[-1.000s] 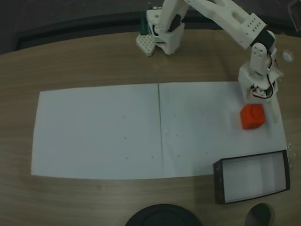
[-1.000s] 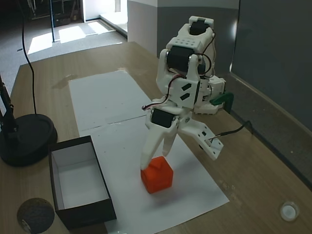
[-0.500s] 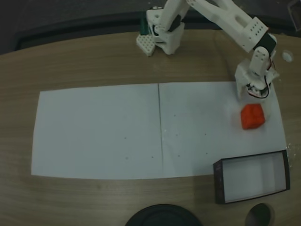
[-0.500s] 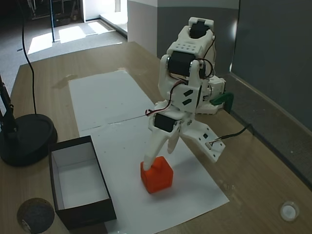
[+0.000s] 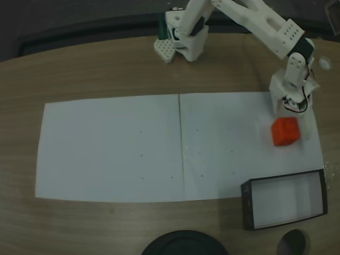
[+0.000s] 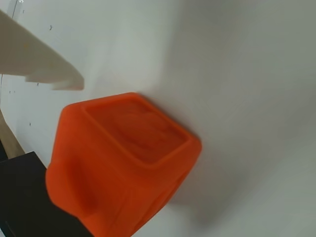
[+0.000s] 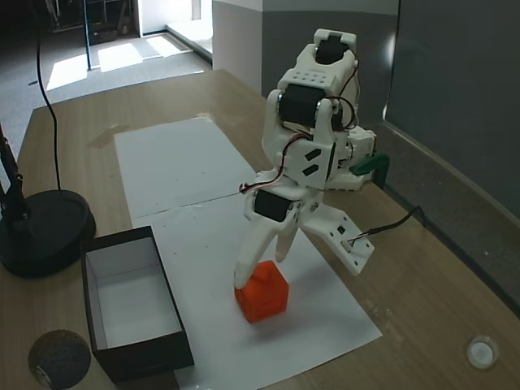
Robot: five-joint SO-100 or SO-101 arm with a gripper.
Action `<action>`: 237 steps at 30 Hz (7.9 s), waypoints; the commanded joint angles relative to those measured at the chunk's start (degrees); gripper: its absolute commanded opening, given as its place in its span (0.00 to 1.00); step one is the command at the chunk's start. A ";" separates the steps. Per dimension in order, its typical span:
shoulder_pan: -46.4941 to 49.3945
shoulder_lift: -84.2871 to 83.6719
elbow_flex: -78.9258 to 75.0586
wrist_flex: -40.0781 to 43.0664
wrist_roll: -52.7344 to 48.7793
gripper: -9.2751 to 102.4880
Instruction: Grab a orange square and put it in the box.
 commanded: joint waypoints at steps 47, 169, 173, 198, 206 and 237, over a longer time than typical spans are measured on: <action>-0.35 -17.93 -27.51 9.23 0.09 0.46; 46.67 34.45 -76.99 30.85 -8.96 0.08; 48.96 52.21 -61.17 30.67 -9.14 0.08; 49.31 119.88 38.50 -1.93 -9.49 0.08; 49.39 122.87 65.74 -17.67 -9.49 0.09; 48.87 122.87 91.49 3.69 -9.23 0.08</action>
